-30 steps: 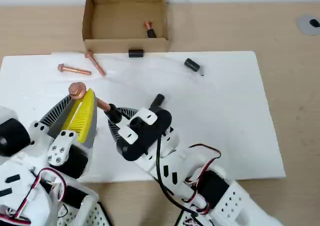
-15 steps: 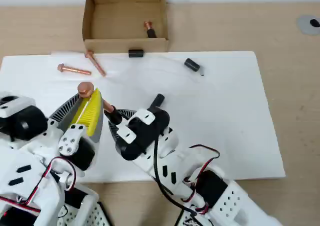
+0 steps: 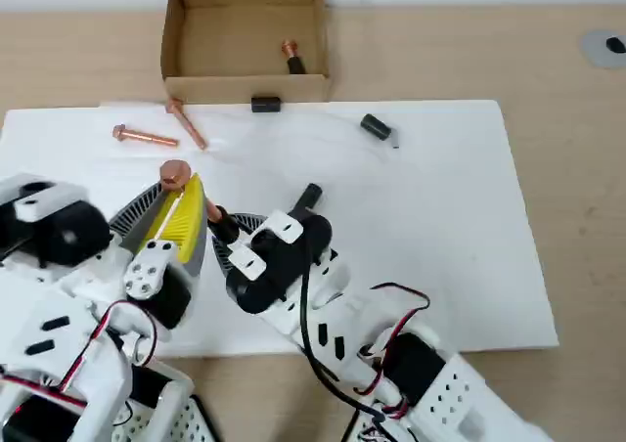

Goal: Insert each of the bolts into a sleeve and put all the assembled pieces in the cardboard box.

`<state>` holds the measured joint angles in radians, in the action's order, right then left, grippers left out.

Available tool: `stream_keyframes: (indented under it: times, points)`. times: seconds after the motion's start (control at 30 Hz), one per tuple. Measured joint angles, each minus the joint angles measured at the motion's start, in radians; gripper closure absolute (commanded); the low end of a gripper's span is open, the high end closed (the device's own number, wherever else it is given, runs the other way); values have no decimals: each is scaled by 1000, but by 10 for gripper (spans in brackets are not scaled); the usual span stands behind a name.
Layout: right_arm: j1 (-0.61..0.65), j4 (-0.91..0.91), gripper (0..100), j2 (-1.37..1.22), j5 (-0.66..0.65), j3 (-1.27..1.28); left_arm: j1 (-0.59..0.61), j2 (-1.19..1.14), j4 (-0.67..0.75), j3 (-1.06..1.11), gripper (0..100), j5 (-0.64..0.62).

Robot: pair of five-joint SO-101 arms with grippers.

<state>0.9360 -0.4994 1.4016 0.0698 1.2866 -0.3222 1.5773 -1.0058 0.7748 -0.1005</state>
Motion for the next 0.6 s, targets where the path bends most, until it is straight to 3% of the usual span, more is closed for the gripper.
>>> stream_keyframes:
  times: [0.6]
  points:
    - [0,0,989,-2,0,0,-41,2,-69,31,989,8]
